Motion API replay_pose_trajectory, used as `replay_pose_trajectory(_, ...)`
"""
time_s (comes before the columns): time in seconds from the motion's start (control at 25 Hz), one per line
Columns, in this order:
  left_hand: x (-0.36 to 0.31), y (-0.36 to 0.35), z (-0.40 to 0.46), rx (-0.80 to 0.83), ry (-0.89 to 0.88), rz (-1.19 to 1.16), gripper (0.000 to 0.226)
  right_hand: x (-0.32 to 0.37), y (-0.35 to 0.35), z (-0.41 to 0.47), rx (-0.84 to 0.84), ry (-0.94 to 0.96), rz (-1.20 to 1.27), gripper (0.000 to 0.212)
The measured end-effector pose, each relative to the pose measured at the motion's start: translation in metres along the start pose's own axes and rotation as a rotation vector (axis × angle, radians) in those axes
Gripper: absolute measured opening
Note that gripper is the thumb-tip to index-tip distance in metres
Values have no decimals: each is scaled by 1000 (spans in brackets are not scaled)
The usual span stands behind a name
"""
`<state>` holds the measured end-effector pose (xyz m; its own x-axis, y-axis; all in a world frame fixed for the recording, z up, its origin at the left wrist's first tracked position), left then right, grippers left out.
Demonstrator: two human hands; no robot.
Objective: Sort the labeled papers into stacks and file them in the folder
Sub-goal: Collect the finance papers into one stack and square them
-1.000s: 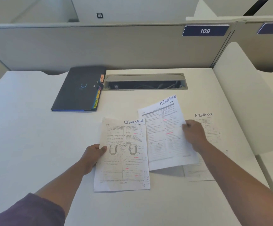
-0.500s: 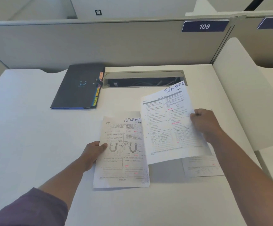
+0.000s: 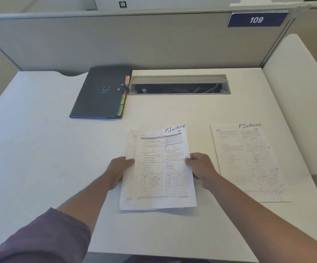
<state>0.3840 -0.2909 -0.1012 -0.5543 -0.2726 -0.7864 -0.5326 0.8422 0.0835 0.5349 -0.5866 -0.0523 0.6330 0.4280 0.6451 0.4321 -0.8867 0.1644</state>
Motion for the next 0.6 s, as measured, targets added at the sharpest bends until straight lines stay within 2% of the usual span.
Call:
replay_pose_trajectory(0.16,-4,-5,-4,34,10,-37,40,1,-22,-9,-24,61,-43,21)
replay_pose_trajectory(0.48,-6,-5,-7,52,-62,37,24,-2,-30,-10,61,82,-42,15)
replay_pose_trajectory(0.6,-3,-4,-6,37,-51,33,22,3,9,-5,-43,96,67,18)
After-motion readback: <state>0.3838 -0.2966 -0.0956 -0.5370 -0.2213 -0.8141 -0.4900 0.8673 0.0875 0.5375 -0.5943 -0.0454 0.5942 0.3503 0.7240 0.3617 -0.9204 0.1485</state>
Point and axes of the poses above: each hand's wrist, its own z-axis towards the middle knuckle, its own y-axis out of the back of the hand, x = y × z, the point moved 10 cm from there along z, towards the middle knuckle, and after that the axes turned 8 degrees about -y, right-handed, at the moved point
